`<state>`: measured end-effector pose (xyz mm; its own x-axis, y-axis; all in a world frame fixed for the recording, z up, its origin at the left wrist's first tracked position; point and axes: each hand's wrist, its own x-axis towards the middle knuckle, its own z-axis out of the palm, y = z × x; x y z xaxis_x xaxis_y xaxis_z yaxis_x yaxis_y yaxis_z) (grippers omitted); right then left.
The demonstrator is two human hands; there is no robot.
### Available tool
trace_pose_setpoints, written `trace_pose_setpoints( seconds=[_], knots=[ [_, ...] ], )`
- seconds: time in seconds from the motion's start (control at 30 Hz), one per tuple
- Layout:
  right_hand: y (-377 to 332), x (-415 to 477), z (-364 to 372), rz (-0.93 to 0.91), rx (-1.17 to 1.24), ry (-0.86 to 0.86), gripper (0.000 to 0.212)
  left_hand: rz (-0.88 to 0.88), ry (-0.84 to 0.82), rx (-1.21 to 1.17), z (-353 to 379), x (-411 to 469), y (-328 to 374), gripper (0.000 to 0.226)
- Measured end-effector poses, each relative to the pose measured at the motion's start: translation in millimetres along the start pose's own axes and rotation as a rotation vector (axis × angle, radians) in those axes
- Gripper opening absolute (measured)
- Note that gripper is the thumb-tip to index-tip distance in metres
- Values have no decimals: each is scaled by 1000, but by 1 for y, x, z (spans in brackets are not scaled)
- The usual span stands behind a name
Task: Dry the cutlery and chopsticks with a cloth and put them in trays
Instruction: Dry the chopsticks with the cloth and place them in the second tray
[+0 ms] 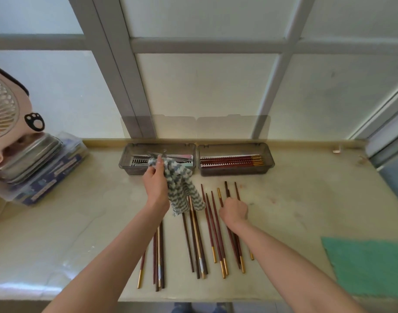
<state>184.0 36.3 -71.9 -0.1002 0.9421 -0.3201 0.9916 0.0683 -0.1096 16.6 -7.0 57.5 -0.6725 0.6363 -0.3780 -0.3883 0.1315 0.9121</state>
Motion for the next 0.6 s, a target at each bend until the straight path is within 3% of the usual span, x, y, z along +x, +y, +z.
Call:
trace_pose_setpoints(
  seconds=[0.37, 0.5, 0.6],
  knots=[
    [11, 11, -25, 122, 227, -168, 17, -12, 8, 33, -10, 1, -1, 31],
    [24, 16, -39, 176, 341, -209, 44, -32, -25, 21, -6, -1, -2, 30],
    [32, 20, -42, 161, 417, -206, 36, -24, -29, 11, -3, -4, -2, 29]
  ],
)
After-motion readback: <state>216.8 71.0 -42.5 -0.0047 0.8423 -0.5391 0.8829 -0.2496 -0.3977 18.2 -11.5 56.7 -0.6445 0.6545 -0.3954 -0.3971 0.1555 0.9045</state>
